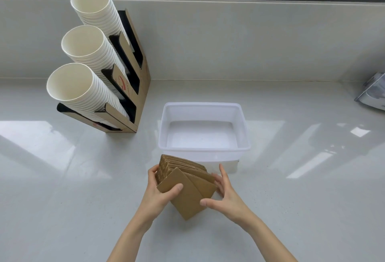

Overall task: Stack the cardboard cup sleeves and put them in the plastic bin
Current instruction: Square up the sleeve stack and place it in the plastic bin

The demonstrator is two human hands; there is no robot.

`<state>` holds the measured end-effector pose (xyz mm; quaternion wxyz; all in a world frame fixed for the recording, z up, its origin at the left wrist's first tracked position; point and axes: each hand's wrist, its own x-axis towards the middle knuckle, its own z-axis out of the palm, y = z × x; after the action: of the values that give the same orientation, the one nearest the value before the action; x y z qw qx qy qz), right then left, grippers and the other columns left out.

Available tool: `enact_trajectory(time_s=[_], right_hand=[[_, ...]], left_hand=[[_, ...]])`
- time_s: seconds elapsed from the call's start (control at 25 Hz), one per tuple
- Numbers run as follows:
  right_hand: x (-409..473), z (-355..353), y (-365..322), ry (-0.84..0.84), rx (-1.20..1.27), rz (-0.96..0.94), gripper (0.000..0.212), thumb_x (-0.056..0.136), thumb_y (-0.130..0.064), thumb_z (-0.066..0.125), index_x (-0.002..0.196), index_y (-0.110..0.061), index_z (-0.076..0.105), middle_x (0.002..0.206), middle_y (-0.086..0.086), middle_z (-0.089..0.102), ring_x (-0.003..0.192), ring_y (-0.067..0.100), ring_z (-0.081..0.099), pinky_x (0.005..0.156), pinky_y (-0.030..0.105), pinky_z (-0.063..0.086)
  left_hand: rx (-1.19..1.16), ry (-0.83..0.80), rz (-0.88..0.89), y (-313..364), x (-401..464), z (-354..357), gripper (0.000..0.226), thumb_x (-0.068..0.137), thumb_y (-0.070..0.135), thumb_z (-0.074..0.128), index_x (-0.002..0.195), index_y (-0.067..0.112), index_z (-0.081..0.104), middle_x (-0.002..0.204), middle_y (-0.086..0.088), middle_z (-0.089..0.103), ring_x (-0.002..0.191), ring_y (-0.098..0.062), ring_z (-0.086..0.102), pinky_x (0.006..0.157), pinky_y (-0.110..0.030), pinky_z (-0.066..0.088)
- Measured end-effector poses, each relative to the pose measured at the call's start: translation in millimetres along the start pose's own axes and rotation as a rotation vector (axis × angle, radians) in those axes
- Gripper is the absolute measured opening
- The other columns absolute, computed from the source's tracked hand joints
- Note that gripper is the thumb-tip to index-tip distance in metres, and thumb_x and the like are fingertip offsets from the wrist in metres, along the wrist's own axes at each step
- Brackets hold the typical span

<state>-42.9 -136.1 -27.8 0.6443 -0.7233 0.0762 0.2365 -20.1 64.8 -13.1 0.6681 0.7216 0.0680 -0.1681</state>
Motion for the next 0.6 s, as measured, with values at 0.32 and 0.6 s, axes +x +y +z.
enact_trajectory(time_s=[0.32, 0.6], right_hand=[[2.1, -0.3, 2.3, 0.032, 0.112, -0.050, 0.101, 0.059, -0.018, 0.076, 0.141, -0.028, 0.018, 0.119, -0.017, 0.056, 0.099, -0.011, 0.060, 0.074, 0.007, 0.050], [-5.2, -14.1, -2.3, 0.178, -0.128, -0.145, 0.086, 0.069, 0.000, 0.072, 0.130, -0.038, 0.025, 0.127, -0.012, 0.045, 0.110, -0.017, 0.045, 0.083, -0.003, 0.038]], left_hand=[[-0.156, -0.035, -0.093, -14.3, -1.9, 15.1, 0.091, 0.046, 0.043, 0.073, 0.123, 0.029, 0.028, 0.119, -0.003, 0.057, 0.112, -0.018, 0.056, 0.095, -0.034, 0.046], [0.181, -0.175, -0.033, -10.6, 6.9, 7.1, 0.073, 0.046, 0.046, 0.073, 0.109, 0.042, 0.035, 0.121, 0.008, 0.050, 0.114, -0.009, 0.051, 0.095, -0.026, 0.046]])
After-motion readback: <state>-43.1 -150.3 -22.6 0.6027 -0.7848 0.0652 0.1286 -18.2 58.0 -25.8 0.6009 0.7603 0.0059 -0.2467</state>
